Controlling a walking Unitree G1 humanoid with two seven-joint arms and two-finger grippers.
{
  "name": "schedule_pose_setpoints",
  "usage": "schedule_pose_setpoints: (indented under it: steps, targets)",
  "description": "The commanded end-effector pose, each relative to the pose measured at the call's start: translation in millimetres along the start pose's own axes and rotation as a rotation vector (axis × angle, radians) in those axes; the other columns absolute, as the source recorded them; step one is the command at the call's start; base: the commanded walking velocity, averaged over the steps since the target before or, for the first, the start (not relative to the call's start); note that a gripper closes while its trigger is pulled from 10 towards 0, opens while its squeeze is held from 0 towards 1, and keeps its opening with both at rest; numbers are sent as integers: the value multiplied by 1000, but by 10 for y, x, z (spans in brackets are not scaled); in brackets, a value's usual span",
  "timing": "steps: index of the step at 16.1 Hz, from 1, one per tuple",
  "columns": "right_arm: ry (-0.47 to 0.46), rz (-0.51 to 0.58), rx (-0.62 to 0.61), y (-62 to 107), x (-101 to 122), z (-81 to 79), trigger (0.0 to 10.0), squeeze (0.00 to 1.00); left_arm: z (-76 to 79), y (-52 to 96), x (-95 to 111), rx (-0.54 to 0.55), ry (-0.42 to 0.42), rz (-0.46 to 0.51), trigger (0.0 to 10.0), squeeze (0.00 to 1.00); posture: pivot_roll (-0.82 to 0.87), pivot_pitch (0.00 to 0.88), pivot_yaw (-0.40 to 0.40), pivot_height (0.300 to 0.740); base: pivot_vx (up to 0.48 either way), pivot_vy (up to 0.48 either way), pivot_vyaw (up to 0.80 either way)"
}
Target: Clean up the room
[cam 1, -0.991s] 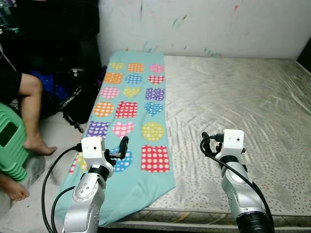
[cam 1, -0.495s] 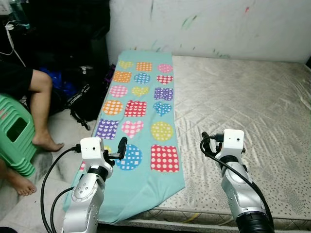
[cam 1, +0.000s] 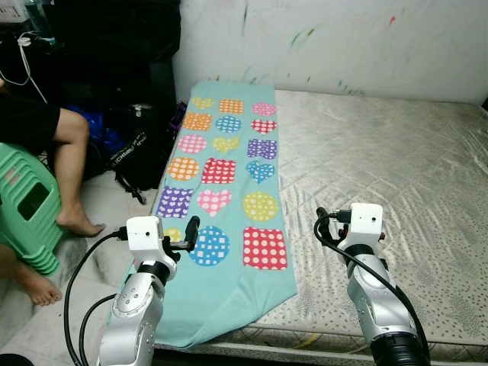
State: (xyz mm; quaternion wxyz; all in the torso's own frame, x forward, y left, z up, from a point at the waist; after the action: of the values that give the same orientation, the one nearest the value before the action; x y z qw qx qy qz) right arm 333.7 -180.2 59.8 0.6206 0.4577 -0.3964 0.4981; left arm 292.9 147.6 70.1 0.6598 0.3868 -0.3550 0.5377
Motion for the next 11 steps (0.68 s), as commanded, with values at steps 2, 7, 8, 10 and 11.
schedule_pose_setpoints:
  steps: [2, 7, 8, 10, 11]
  targets:
    - [-2, 3, -11, -7, 19, 34, 10000, 0, 16, -20, 2, -4, -15, -1, 10000, 0, -96, 0, -1, 740, 0, 315, 0]
    - [1, 4, -12, -7, 20, 38, 10000, 0, 16, -21, -5, -2, -17, -3, 10000, 0, -96, 0, -2, 740, 0, 304, 0]
    - [2, 3, -13, -9, 22, 41, 10000, 0, 15, -22, -6, 0, -17, -4, 10000, 0, -97, 0, -3, 740, 0, 296, 0]
    - [3, 3, -16, -9, 19, 49, 10000, 0, 16, -22, -12, 0, -18, -5, 10000, 0, -97, 0, -3, 740, 0, 292, 0]
    - [4, 3, -17, -9, 19, 50, 10000, 0, 17, -21, -14, 0, -17, -5, 10000, 0, -97, 0, -3, 740, 0, 289, 0]
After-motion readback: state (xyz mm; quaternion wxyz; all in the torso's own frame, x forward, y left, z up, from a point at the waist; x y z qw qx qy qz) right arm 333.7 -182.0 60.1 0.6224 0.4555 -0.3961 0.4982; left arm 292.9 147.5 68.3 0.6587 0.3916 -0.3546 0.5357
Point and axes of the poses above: a point about 5 cm out from each wrist's last joint towards the gripper, its own y axis pointing back from the gripper into the wrist, its own x axis along the axis of the wrist's last joint, z = x × y, the point moved 3 cm from there along -y, pointing out of the wrist towards the gripper, and after that the axes turned 15 degrees about y, right-handed, at the moved point
